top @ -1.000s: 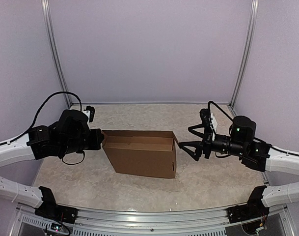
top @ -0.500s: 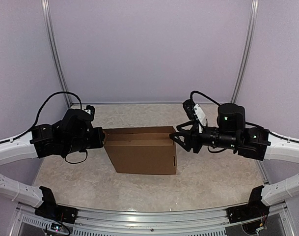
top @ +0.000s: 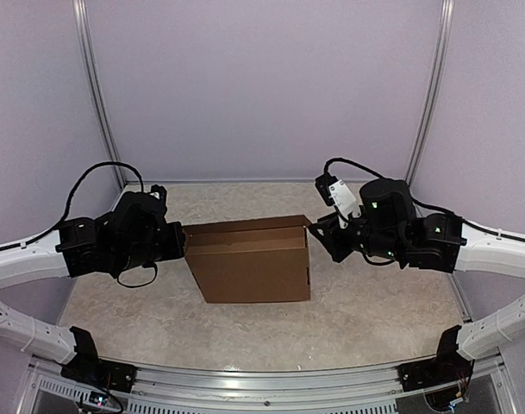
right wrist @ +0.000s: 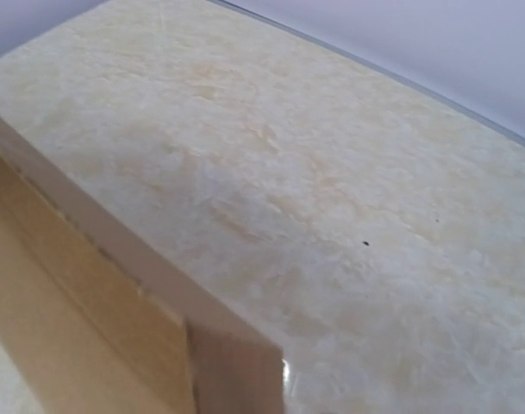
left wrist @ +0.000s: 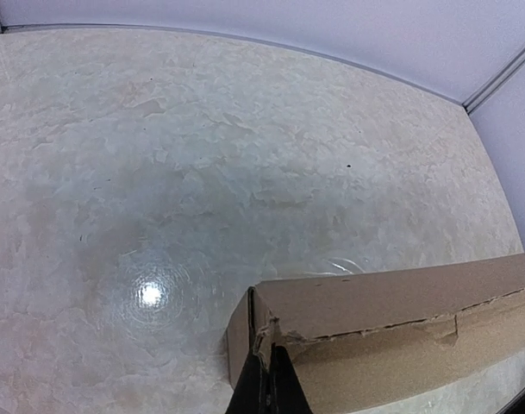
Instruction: Fold the paper box
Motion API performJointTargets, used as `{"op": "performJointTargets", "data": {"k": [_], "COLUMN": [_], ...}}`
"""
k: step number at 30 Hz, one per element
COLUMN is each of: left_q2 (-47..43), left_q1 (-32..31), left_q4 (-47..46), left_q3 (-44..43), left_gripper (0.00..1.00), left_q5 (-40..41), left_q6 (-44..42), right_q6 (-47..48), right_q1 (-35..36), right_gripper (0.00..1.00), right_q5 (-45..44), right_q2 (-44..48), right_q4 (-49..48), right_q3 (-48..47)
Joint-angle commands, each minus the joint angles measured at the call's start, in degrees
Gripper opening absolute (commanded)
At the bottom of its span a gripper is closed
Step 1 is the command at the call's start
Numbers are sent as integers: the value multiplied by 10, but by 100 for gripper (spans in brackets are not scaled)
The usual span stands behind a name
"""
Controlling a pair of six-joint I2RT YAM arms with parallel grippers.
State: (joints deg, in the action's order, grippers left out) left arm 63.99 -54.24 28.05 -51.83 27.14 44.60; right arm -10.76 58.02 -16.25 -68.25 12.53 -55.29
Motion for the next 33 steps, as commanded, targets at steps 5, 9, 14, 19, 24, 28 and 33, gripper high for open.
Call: {"op": "performJointTargets", "data": {"k": [5, 9, 14, 19, 24, 28, 33], "left_q2": [21, 26, 36, 43, 54, 69, 92], "left_q1": [-14, -17, -24, -34, -48, -61, -76], "left_q4": [58, 49, 44, 45, 44, 43, 43], "left_q3": [8, 7, 2, -4, -14, -25, -36], "left_gripper": [0, 0, 0, 0, 0, 0, 0], "left_q5": [5, 7, 12, 25, 50, 65, 78], "left_q6": [22, 25, 24, 23, 21, 14, 5], "right_q6": [-24, -31, -34, -37, -58, -77, -115], "right_q1": [15, 15, 15, 15, 15, 15, 14], "right_gripper": [21, 17, 14, 0, 0, 0, 0], "right_q5": [-29, -30, -37, -40, -52, -49, -41], "right_q2": [-8, -9, -17, -24, -19, -17, -17], "right_q4": [39, 40, 42, 52, 66, 76, 91], "right_q3": [-18, -19, -19, -26, -38, -46, -54]}}
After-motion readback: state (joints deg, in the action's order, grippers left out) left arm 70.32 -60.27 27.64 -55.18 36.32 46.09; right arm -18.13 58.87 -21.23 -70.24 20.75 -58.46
